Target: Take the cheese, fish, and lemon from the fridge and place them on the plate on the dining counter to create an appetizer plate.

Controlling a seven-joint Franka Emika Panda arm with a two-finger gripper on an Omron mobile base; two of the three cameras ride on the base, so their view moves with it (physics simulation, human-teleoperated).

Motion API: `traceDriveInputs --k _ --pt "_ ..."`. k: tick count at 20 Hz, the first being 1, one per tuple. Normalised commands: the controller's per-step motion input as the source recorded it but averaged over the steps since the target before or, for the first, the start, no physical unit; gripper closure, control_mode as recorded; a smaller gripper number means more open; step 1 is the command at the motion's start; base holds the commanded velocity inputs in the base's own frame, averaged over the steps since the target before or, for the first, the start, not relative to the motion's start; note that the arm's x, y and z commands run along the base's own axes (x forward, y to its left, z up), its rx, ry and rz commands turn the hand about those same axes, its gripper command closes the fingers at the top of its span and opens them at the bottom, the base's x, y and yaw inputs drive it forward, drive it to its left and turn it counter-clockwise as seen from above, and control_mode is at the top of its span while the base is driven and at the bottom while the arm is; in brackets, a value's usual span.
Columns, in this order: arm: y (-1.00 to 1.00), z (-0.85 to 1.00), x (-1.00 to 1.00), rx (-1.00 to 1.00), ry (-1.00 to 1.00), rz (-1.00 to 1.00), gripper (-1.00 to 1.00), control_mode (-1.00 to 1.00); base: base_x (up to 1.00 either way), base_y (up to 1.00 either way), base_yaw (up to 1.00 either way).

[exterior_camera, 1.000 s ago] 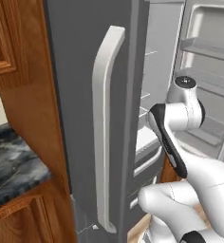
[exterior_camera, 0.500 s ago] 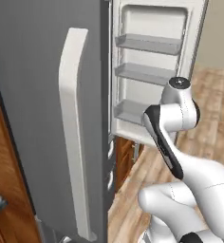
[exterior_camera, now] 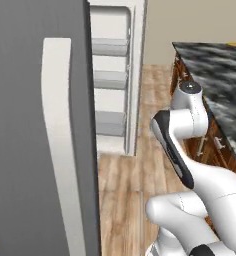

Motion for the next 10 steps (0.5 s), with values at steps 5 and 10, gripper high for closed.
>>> traceDriveInputs --k 5,10 --pt "0.0 0.0 0.0 0.0 0.0 0.0 1.0 1.0 -0.34 0.0 -0.53" --pt "0.0 0.0 0.0 0.0 0.0 0.0 1.0 1.0 -0.06 -0.16 -0.37"
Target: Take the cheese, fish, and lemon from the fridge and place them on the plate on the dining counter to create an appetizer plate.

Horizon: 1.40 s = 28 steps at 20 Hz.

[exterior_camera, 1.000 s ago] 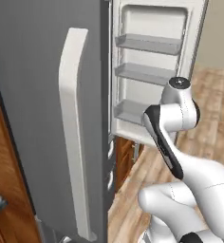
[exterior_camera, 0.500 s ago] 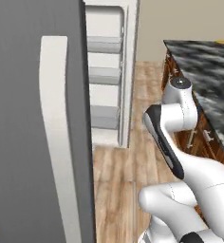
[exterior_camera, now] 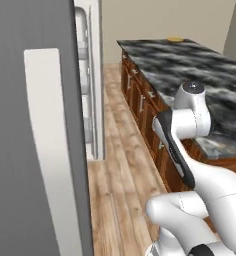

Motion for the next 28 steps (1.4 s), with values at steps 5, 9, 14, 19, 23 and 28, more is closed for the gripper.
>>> traceDriveInputs --k 5,9,14,19,23,28 --pt "0.0 0.0 0.0 0.0 0.0 0.0 1.0 1.0 -0.13 -0.98 -0.2" --pt "0.0 0.0 0.0 0.0 0.0 0.0 1.0 1.0 -0.09 -1.0 -0.13" --pt "0.0 0.0 0.0 0.0 0.0 0.0 1.0 1.0 -0.03 -1.0 -0.06" --pt "0.0 0.0 0.0 0.0 0.0 0.0 1.0 1.0 0.0 -1.0 -0.02" --pt "0.0 0.0 0.0 0.0 0.0 0.0 1.0 1.0 0.0 -1.0 -0.01" --pt "0.0 0.0 0.0 0.0 0.0 0.0 1.0 1.0 0.0 -1.0 -0.01"
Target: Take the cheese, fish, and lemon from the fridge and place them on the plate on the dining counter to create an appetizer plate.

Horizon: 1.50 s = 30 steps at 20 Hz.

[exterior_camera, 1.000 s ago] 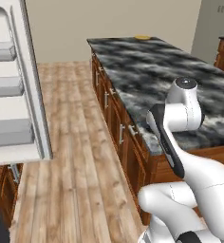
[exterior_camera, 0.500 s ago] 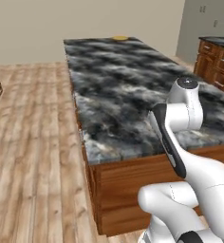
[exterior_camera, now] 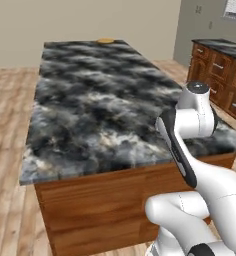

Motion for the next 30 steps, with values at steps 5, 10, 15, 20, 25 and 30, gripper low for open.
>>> traceDriveInputs --k 5,10,15,20,25,30 --pt "0.0 0.0 0.0 0.0 0.0 0.0 1.0 1.0 0.0 -1.0 0.0" --pt "0.0 0.0 0.0 0.0 0.0 0.0 1.0 1.0 0.07 -1.0 0.0" --pt "0.0 0.0 0.0 0.0 0.0 0.0 1.0 1.0 0.29 -1.0 0.01" --pt "0.0 0.0 0.0 0.0 0.0 0.0 1.0 1.0 0.56 -1.0 0.11" --pt "0.0 0.0 0.0 0.0 0.0 0.0 1.0 1.0 0.97 -1.0 0.17" --pt "0.0 0.0 0.0 0.0 0.0 0.0 1.0 1.0 1.0 -1.0 0.18"
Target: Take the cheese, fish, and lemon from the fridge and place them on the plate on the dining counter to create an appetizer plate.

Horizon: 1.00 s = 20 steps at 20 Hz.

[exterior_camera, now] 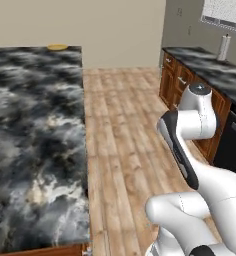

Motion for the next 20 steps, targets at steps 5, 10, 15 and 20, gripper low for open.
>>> traceDriveInputs --k 5,10,15,20 --pt "0.0 0.0 0.0 0.0 0.0 0.0 1.0 1.0 1.0 -0.95 0.19" --pt "0.0 0.0 0.0 0.0 0.0 0.0 1.0 1.0 1.0 -0.76 0.13" --pt "0.0 0.0 0.0 0.0 0.0 0.0 1.0 1.0 1.0 -0.41 0.18" --pt "0.0 0.0 0.0 0.0 0.0 0.0 1.0 1.0 1.0 -0.24 0.19"
